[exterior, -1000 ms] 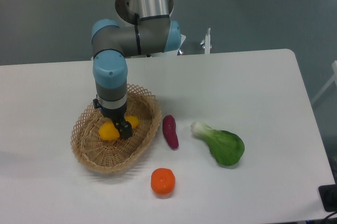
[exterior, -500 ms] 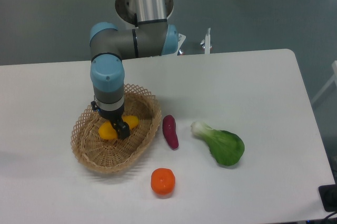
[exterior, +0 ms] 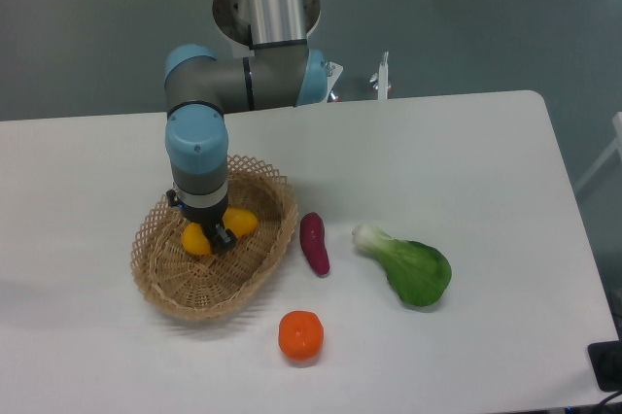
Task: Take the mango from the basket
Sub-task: 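Close the gripper fingers around the yellow mango inside the basket, then lift the mango out of the basket, dragging the basket rim along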
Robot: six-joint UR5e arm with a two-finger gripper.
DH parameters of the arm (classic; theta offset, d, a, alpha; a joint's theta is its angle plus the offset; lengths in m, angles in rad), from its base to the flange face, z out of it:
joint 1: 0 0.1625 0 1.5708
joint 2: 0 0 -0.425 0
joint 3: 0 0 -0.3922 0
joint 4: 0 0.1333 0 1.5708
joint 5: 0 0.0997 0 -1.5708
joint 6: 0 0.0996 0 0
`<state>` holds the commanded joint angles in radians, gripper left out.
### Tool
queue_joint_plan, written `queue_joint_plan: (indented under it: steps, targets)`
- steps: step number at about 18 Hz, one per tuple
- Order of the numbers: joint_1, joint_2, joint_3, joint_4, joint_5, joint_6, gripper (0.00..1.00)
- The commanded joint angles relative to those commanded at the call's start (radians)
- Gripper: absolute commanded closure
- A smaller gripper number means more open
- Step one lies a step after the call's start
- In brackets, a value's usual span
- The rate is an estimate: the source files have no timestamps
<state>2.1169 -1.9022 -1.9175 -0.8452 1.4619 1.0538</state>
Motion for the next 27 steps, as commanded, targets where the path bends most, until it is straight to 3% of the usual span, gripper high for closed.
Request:
queue_joint_plan:
  steps: [8,16,27]
  targets:
    - [0.026,0.049,0.014,-0.003,0.009,-0.006,0.58]
    - [0.139,0.104,0.044,-0.017,0.021,-0.009,0.58]
    - [0.296,0.112,0.121,-0.067,0.075,0.012,0.57]
